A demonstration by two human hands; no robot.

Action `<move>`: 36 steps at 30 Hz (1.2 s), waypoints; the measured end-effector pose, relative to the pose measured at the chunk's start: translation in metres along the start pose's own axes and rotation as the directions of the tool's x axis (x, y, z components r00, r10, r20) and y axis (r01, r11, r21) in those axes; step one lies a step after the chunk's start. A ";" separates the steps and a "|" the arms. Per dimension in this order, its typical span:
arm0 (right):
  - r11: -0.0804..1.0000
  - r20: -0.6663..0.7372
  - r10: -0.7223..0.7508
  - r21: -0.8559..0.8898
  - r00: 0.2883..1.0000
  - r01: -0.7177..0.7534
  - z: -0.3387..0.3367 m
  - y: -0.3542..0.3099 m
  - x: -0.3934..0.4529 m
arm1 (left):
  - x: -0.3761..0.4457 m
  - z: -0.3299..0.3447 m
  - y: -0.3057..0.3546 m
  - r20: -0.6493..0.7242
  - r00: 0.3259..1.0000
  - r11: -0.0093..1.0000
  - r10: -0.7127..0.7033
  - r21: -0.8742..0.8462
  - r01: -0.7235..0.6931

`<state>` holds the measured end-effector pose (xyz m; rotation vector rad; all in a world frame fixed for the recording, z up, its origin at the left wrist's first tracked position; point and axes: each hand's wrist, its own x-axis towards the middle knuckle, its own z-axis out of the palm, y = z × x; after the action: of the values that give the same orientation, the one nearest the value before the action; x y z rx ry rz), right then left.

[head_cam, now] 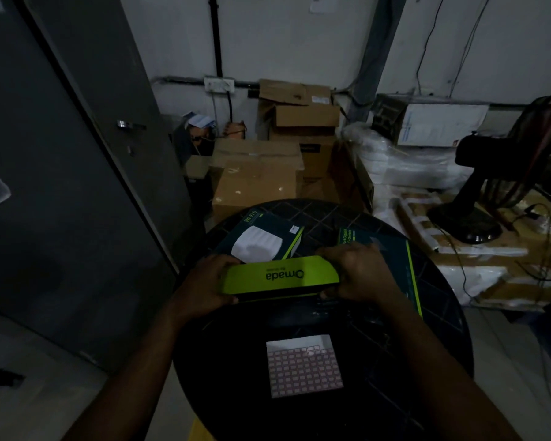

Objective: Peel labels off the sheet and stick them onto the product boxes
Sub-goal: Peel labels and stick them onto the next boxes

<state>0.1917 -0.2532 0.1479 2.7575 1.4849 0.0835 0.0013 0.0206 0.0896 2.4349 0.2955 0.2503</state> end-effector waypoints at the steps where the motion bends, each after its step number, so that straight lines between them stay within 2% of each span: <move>1: 0.999 -0.027 -0.016 -0.040 1.000 0.015 -0.008 -0.005 0.002 | 0.003 0.001 0.006 -0.002 0.999 0.999 0.036 0.035 -0.036; 3: 0.989 -0.065 -0.056 -0.142 0.996 0.046 -0.024 -0.019 0.007 | 0.009 0.007 0.027 0.003 0.994 0.988 0.107 0.111 -0.107; 5: 0.980 -0.135 -0.092 -0.189 0.987 0.066 -0.033 -0.035 0.011 | 0.017 0.018 0.051 0.008 0.990 0.985 0.139 0.104 -0.139; 10: 0.994 -0.328 -0.094 -0.077 0.940 0.073 -0.038 -0.051 0.014 | 0.032 0.024 0.067 -0.039 0.977 0.978 0.209 0.025 -0.208; 12: 0.992 -0.411 -0.081 0.054 0.908 0.112 -0.037 -0.042 0.013 | 0.032 0.016 0.061 -0.095 0.977 0.979 0.193 -0.054 -0.199; 13: 0.974 -0.440 -0.047 0.181 0.897 0.139 -0.036 -0.035 0.012 | 0.031 0.012 0.057 -0.120 0.978 0.977 0.172 -0.104 -0.185; 15: 0.884 -0.413 0.071 0.447 0.908 0.134 -0.034 -0.018 0.010 | 0.028 0.004 0.049 -0.162 0.979 0.962 0.120 -0.224 -0.155; 16: 0.857 -0.374 0.099 0.503 0.922 0.112 -0.032 -0.010 0.010 | 0.027 0.001 0.043 -0.176 0.980 0.947 0.089 -0.291 -0.139; 18: 0.891 -0.325 0.052 0.441 0.944 0.102 -0.027 0.004 0.012 | 0.026 -0.003 0.034 -0.180 0.983 0.918 0.037 -0.383 -0.105; 23: 0.947 -0.293 -0.068 0.281 0.954 0.154 -0.032 0.009 0.025 | 0.020 -0.001 0.035 -0.144 0.989 0.875 -0.019 -0.481 -0.053; 27: 0.984 -0.176 -0.172 0.011 0.969 0.176 -0.038 -0.013 0.037 | 0.020 -0.001 0.038 -0.211 0.978 0.864 0.005 -0.492 -0.110; 30: 0.978 -0.142 -0.192 -0.114 0.971 0.177 -0.028 -0.025 0.045 | 0.019 -0.001 0.031 -0.217 0.976 0.874 0.012 -0.472 -0.115; 33: 0.974 -0.170 -0.200 -0.144 0.965 0.176 -0.008 -0.034 0.047 | 0.014 0.010 0.020 -0.239 0.971 0.910 0.028 -0.397 -0.124; 36: 0.982 -0.200 -0.157 -0.132 0.967 0.132 0.005 -0.034 0.043 | 0.010 0.022 0.015 -0.274 0.961 0.896 -0.038 -0.436 -0.089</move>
<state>0.1869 -0.1983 0.1436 2.6060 1.6641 0.4588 0.0183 -0.0007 0.0836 1.9471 0.2907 0.6052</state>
